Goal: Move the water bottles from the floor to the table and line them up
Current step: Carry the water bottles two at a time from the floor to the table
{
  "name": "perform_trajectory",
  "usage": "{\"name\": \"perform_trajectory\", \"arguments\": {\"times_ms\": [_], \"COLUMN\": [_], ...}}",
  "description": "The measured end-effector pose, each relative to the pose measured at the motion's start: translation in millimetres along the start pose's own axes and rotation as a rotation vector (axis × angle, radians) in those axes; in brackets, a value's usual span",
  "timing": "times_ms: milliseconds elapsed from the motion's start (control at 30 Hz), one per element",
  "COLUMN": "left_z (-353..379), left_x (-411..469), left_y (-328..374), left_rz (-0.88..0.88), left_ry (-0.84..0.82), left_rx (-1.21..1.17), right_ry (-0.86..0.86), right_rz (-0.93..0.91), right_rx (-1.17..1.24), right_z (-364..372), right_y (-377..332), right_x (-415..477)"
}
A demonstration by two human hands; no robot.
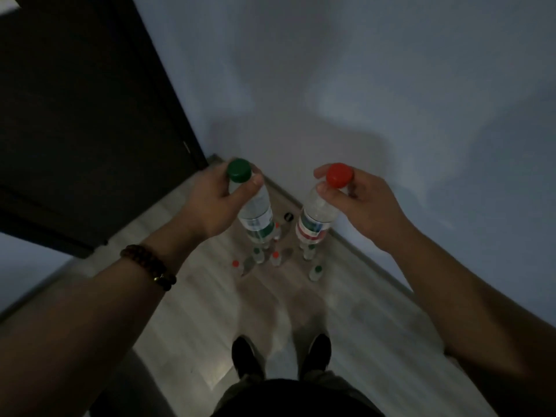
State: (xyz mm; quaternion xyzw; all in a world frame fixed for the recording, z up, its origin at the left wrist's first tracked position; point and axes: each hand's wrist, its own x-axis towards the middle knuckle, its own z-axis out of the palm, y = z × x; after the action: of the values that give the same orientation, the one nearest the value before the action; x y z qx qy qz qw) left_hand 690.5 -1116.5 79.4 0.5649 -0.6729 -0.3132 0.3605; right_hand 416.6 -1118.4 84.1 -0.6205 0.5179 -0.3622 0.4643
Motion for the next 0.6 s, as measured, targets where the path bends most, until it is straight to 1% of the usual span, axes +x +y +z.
{"name": "perform_trajectory", "arguments": {"times_ms": [100,233,467,600], "left_z": [-4,-2,18,39], "left_x": [7,15,39,52], "left_y": [37,71,117,128], "left_rz": [0.098,0.083,0.152,0.193], "left_ry": [0.048,0.075,0.052,0.015], "left_rx": [-0.049,-0.113,-0.132,-0.2], "right_ry": [0.073,0.125,0.251,0.275], "right_rz": [-0.091,-0.183,-0.256,-0.259], "right_rx": [0.114,0.158,0.215,0.186], "right_z": [-17,-36,-69,-89], "right_y": [-30,-54,-77,-70], "right_x": [-3,-4,-9,-19]}}
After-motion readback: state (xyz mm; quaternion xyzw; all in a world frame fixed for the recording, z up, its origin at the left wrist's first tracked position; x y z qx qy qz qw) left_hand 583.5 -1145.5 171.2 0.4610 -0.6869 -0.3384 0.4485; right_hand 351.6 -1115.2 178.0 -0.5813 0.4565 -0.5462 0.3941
